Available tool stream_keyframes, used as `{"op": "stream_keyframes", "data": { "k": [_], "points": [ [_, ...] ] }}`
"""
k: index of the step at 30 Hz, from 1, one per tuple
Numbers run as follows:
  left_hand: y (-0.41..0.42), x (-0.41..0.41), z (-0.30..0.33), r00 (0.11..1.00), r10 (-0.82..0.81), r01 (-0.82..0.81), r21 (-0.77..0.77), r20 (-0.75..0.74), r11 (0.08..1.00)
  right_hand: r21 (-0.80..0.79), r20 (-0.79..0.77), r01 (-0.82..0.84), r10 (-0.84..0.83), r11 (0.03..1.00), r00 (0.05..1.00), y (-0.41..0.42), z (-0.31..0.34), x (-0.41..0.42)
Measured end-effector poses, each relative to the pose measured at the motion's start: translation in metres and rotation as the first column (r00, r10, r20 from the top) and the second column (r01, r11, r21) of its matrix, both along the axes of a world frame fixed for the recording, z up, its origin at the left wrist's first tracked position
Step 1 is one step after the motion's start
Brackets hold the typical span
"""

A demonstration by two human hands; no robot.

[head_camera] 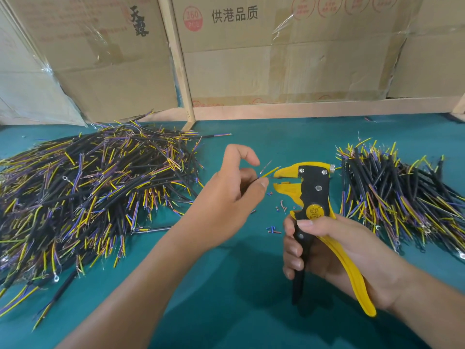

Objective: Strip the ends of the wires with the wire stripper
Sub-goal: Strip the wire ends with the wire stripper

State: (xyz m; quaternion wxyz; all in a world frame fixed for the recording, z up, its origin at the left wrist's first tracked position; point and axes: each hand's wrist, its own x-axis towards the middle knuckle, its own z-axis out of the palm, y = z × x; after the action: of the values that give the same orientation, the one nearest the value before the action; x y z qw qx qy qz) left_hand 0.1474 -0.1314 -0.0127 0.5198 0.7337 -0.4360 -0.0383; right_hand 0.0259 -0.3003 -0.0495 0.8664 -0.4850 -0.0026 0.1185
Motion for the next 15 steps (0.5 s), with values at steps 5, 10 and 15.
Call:
{"op": "stream_keyframes", "data": {
  "k": [5,10,15],
  "points": [
    [0.0029,-0.0037,0.0050,0.985,-0.043,0.039,0.027,0.168,0.999,0.001,0.001,-0.015,0.015,1.000,1.000,-0.0007,-0.0053,0.0023],
    [0.0027,-0.0052,0.0030,0.978,-0.060,0.045,0.078,0.201,0.996,0.007,-0.018,-0.006,0.006,1.000,1.000,-0.0002,-0.0057,0.0009],
    [0.0025,-0.0056,0.0030,0.973,-0.057,0.034,0.105,0.224,0.994,-0.001,-0.027,0.005,-0.005,1.000,1.000,0.0008,-0.0032,-0.0009]
  ]
}}
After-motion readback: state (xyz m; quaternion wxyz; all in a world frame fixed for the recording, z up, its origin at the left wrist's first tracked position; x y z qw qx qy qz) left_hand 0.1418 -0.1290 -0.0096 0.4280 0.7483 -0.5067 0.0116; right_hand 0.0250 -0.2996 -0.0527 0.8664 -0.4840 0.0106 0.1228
